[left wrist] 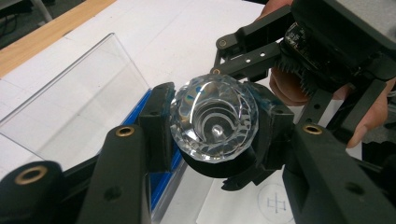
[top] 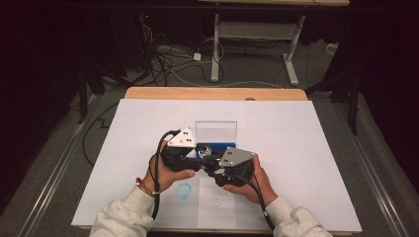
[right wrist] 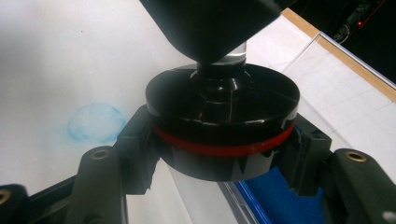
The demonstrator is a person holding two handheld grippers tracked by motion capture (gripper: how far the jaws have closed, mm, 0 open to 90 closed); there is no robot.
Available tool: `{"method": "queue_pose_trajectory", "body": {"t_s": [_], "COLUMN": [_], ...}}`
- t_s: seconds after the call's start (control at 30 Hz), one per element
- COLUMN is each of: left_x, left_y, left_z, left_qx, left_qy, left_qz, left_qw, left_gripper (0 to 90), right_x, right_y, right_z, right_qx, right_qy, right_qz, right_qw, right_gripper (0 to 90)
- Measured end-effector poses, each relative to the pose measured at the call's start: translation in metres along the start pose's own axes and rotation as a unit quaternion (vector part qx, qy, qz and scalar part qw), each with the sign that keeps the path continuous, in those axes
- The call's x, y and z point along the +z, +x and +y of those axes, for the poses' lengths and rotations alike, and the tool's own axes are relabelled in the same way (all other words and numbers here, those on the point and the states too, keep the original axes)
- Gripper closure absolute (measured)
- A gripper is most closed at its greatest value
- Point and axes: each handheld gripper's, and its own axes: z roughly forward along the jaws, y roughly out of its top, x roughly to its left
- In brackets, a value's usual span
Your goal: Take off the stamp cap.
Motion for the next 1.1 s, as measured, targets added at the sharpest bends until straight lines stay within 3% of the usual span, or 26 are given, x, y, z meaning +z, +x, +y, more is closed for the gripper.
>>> {"method": "queue_pose_trajectory", "body": {"t_s": [0.2,0.23,0.27,0.33,0.37,0.4,0.43,0.5,0.63,0.9,1.1], "left_x": [0.001,0.001,0.0,0.002,0.001,0.0,-0.002,-0.006,-0.009,-0.013,-0.009], "left_y": [-0.001,-0.001,0.001,-0.001,-0.001,0.0,0.001,0.001,0.004,0.007,0.01], "left_z": [0.0,0.0,0.0,0.001,0.001,0.0,0.0,0.0,0.0,-0.003,-0.009], "left_qx": [0.0,-0.007,-0.017,0.006,0.006,-0.001,-0.003,0.005,0.001,0.005,0.004], "left_qy": [0.003,-0.008,-0.019,0.003,0.0,-0.007,-0.009,-0.005,-0.009,-0.014,0.005], "left_qz": [-0.003,-0.004,-0.008,0.01,0.021,0.013,0.012,0.024,0.028,0.029,0.033], "left_qw": [1.0,0.9999,0.9996,0.9999,0.9998,0.9999,0.9999,0.9997,0.9996,0.9995,0.9994], "left_gripper": [54.7,54.7,54.8,54.7,54.7,54.8,54.8,54.7,54.8,54.8,54.8], "right_x": [-0.001,-0.001,0.0,0.005,0.006,0.007,0.007,0.005,0.006,0.001,-0.02], "right_y": [0.001,0.001,0.003,0.024,0.027,0.027,0.024,0.019,0.019,0.008,-0.006], "right_z": [-0.001,-0.001,-0.001,0.002,0.005,0.008,0.009,0.004,-0.002,-0.009,-0.013], "right_qx": [-0.004,-0.004,-0.022,-0.081,-0.069,-0.07,-0.079,-0.057,-0.061,-0.049,-0.027], "right_qy": [0.007,0.009,0.017,0.031,0.02,0.021,0.03,0.032,0.052,0.056,0.039], "right_qz": [0.003,0.002,0.009,0.017,0.02,0.019,0.015,0.029,0.029,0.005,-0.013], "right_qw": [1.0,0.9999,0.9996,0.9961,0.9972,0.9971,0.9963,0.9974,0.9964,0.9972,0.9988], "right_gripper": [39.2,39.2,39.2,39.2,39.2,39.1,39.1,39.1,39.1,39.0,39.0]}}
